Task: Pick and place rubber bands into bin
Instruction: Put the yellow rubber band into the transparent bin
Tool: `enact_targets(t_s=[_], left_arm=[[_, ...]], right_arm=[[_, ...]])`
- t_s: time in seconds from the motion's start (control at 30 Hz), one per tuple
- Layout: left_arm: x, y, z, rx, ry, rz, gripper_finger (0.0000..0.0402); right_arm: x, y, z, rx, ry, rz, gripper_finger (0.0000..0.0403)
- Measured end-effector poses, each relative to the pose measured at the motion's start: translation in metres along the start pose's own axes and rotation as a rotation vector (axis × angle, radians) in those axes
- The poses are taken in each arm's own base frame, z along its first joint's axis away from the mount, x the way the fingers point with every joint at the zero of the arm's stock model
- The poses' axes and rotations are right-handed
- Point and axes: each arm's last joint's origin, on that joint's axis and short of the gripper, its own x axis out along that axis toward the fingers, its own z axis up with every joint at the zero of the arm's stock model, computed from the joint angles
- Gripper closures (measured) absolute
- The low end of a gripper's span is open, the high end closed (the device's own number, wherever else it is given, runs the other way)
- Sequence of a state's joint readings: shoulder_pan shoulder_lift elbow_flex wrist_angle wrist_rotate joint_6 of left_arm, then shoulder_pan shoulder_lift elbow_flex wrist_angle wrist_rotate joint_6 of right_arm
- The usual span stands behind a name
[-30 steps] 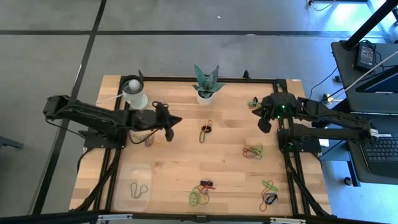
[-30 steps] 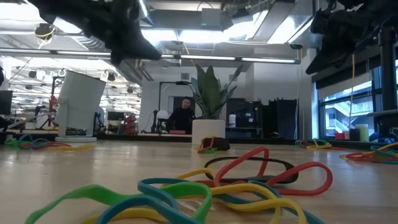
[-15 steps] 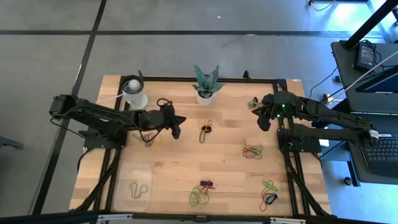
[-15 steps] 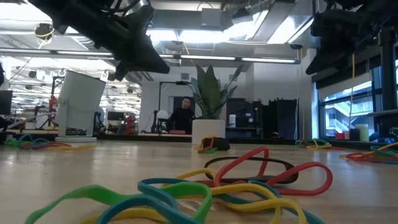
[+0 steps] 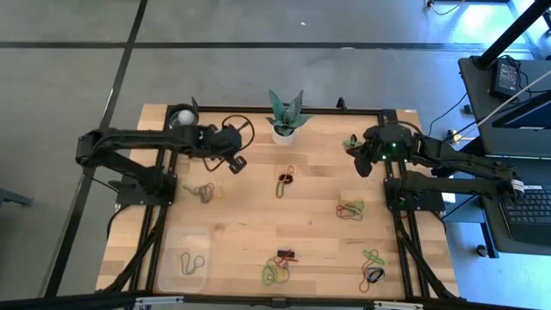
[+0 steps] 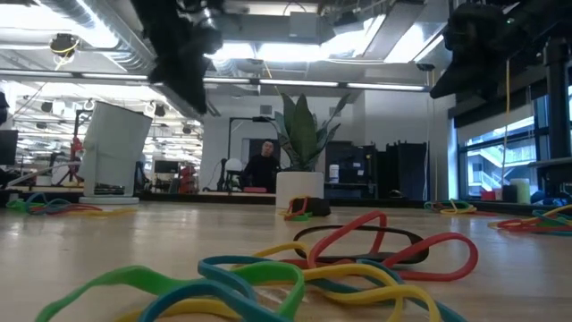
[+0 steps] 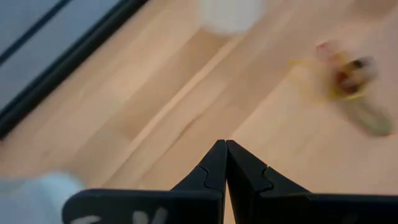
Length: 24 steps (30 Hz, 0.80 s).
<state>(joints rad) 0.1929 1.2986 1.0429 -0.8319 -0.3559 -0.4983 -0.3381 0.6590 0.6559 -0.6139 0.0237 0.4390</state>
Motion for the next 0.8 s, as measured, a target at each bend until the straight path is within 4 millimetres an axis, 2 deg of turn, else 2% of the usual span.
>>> enact_targets(t_s=[0.17,0.27,0.57,0.67,0.8], left_arm=[[0.021,0.015,-0.008,-0.102,0.209,0.109,0.0394],[0.035,0.015,-0.011,-0.080,0.327,0.100,0.0375],[0.081,-0.006,-0.025,-0.020,0.541,0.109,0.0267],[0.089,-0.012,-0.032,-0.061,0.606,0.112,0.0255],[0.094,-0.021,-0.040,-0.109,0.656,0.138,0.0260]], right_arm=[[0.000,0.000,0.000,0.018,-0.004,0.002,0.0398],[0.000,0.000,0.000,0.031,-0.004,0.002,0.0398],[0.000,0.000,0.000,0.027,-0.003,0.001,0.0398],[0.000,0.000,0.000,0.017,-0.003,0.001,0.0398],[0.000,0.000,0.000,-0.004,-0.003,0.001,0.0398]])
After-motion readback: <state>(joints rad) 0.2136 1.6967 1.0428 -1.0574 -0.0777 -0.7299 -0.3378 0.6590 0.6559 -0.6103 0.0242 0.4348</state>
